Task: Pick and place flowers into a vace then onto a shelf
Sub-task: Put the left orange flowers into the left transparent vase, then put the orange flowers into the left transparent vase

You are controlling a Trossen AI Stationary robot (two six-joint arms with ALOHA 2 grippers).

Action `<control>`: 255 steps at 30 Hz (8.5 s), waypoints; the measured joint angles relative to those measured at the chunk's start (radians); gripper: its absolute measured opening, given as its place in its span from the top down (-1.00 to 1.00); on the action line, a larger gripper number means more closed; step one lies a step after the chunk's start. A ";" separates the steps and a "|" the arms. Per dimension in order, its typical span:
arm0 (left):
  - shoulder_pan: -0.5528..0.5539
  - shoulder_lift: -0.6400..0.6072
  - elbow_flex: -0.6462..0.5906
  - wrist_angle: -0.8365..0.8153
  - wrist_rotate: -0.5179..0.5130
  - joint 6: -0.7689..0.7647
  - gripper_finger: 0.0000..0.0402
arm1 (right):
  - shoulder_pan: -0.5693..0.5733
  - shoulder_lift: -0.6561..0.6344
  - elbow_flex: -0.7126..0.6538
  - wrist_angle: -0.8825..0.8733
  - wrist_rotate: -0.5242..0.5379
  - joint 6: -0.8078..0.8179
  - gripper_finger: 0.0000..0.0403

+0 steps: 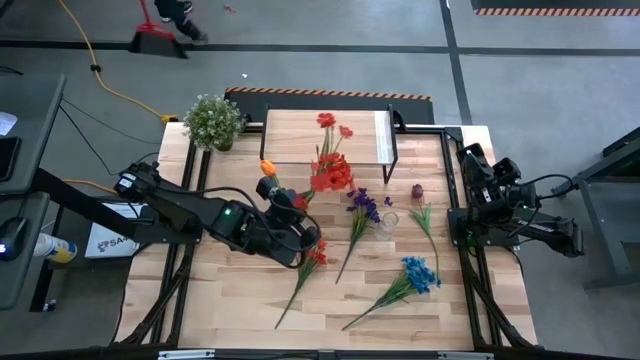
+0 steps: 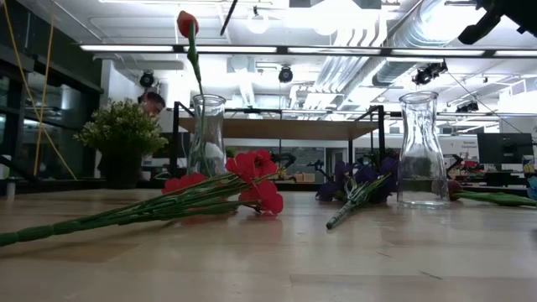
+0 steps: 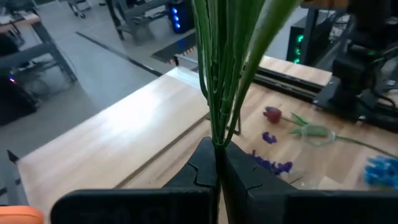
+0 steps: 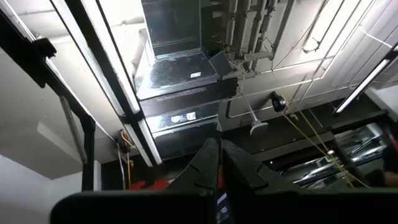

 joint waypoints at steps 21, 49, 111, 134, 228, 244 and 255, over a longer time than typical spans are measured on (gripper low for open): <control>0.000 0.000 -0.141 -0.098 -0.095 -0.262 0.81 | 0.000 0.000 0.000 -0.001 0.030 -0.019 0.94; 0.001 0.000 -0.358 0.040 -0.235 -0.495 0.81 | 0.000 0.000 0.000 -0.001 0.052 -0.008 0.94; -0.009 -0.085 -0.482 0.170 0.232 -0.466 0.44 | 0.000 0.000 0.000 0.000 0.070 0.016 0.94; -0.056 -0.186 -0.478 0.132 0.563 -0.540 0.44 | 0.000 0.000 0.000 0.001 0.070 0.003 0.94; -0.164 0.092 -0.407 0.190 0.890 -0.925 -0.90 | 0.000 0.000 0.000 -0.065 0.029 0.016 0.94; -0.163 0.092 -0.407 0.186 0.963 -0.810 -0.90 | 0.000 0.000 0.000 -0.086 0.028 0.019 0.94; -0.163 0.093 -0.407 0.187 0.970 -0.773 -0.90 | 0.000 0.000 0.000 -0.090 0.033 0.019 0.94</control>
